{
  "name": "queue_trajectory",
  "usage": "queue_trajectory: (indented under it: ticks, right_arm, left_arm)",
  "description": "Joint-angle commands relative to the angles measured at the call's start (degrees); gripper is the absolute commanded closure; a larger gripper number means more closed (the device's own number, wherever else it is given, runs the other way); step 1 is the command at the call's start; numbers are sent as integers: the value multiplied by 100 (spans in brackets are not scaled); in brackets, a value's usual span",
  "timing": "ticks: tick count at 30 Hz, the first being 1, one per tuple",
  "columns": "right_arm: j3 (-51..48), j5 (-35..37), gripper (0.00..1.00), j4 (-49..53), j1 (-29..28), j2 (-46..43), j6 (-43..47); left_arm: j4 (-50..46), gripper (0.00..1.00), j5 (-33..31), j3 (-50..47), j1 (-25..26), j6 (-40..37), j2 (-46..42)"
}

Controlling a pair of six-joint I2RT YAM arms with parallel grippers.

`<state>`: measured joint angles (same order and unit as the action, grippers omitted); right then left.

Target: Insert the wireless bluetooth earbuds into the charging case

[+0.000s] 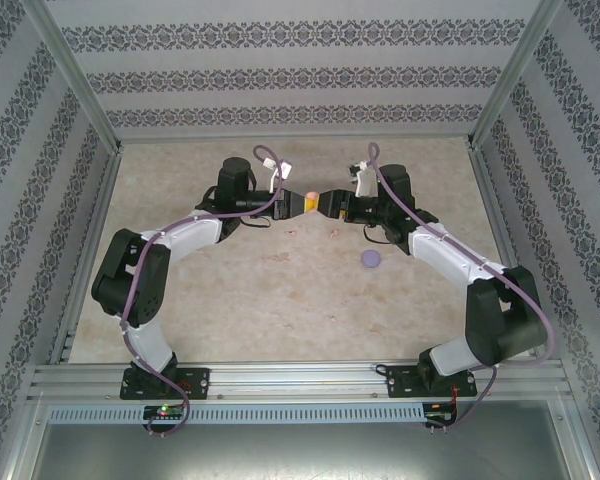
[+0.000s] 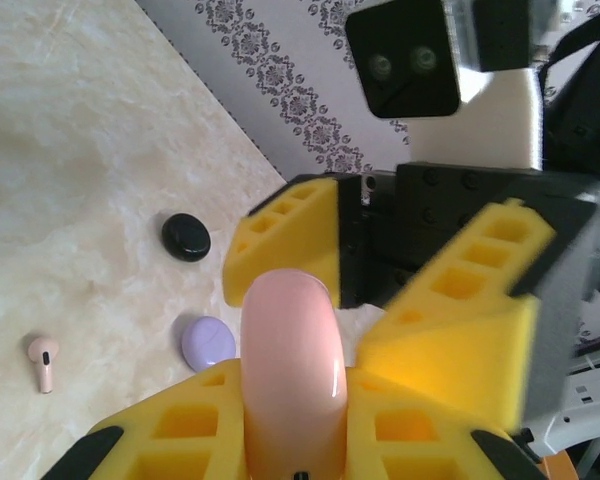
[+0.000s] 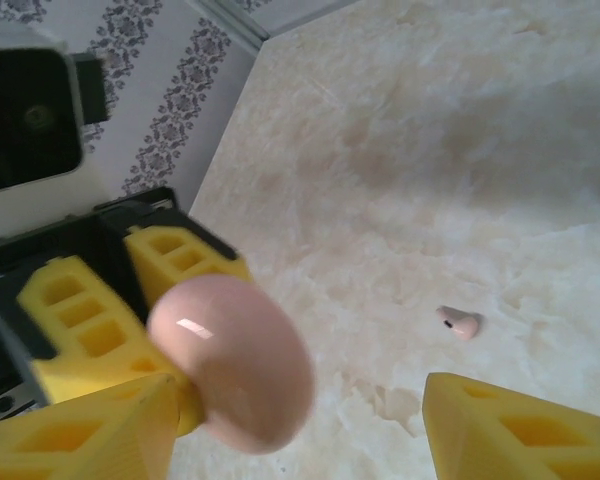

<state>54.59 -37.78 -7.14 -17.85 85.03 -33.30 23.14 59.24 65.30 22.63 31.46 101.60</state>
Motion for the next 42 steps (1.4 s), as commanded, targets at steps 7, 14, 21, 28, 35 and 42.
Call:
queue_trajectory:
  ticks: [7, 14, 21, 28, 35, 42]
  right_arm:
    - [-655, 140, 39, -485, 436, 243, -161]
    - [-906, -168, 39, -583, 428, -465, -336]
    - [-590, -414, 42, -566, 244, -701, -217]
    - [-306, -327, 46, -639, 37, -552, -245]
    - [-103, -251, 51, -666, 9, -310, -295]
    - [-66, -309, 56, -762, -8, -72, -361]
  left_arm:
    - [59, 100, 312, 100, 4, -200, -554]
    - [162, 100, 307, 68, 7, -172, -500]
    - [646, 100, 343, 1, 4, 186, -319]
    - [925, 100, 359, -8, 5, 389, -229]
    - [994, 100, 377, -7, 11, 448, -229]
    - [1018, 100, 381, -8, 16, 476, -237]
